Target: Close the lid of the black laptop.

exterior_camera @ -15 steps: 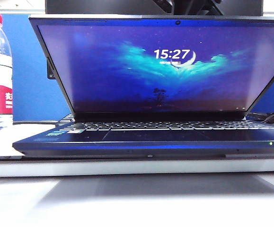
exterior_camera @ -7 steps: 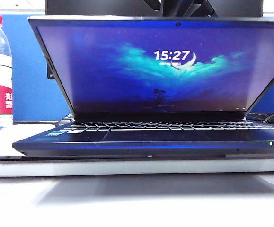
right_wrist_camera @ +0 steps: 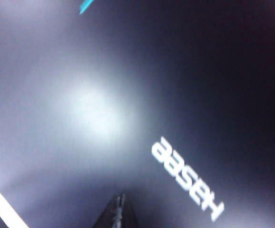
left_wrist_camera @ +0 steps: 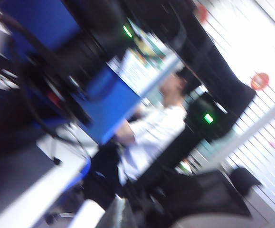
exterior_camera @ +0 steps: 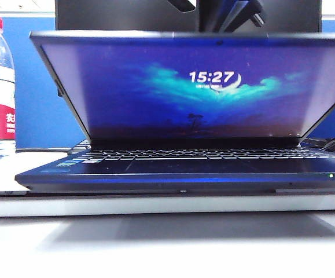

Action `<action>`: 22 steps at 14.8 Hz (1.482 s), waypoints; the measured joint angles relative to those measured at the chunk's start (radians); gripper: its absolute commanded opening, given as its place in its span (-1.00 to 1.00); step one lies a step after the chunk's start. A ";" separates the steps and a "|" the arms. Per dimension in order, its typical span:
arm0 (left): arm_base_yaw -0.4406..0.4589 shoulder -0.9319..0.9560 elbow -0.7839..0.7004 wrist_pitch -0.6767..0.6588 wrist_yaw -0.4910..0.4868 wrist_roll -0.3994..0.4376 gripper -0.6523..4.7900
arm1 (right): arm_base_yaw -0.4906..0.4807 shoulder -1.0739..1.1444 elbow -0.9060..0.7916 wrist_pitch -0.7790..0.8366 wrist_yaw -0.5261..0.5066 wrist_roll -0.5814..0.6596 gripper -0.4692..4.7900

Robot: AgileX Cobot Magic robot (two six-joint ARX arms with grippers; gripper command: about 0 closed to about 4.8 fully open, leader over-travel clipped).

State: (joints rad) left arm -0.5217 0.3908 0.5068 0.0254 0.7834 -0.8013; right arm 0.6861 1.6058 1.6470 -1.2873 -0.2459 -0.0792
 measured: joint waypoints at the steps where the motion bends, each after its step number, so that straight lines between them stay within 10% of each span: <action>1: 0.000 0.013 0.005 0.000 -0.034 0.005 -0.78 | 0.000 -0.001 0.000 -0.013 0.011 0.001 -0.84; 10: 0.000 0.350 0.201 -0.278 -0.159 0.342 -0.78 | -0.003 -0.001 -0.001 -0.047 0.143 0.023 -0.84; 22: 0.000 0.535 0.208 -0.387 -0.309 0.500 -0.78 | -0.002 0.000 -0.114 0.010 0.202 0.048 -0.84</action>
State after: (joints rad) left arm -0.5213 0.9257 0.7147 -0.3618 0.4744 -0.3008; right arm 0.6846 1.6058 1.5333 -1.2770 -0.0437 -0.0307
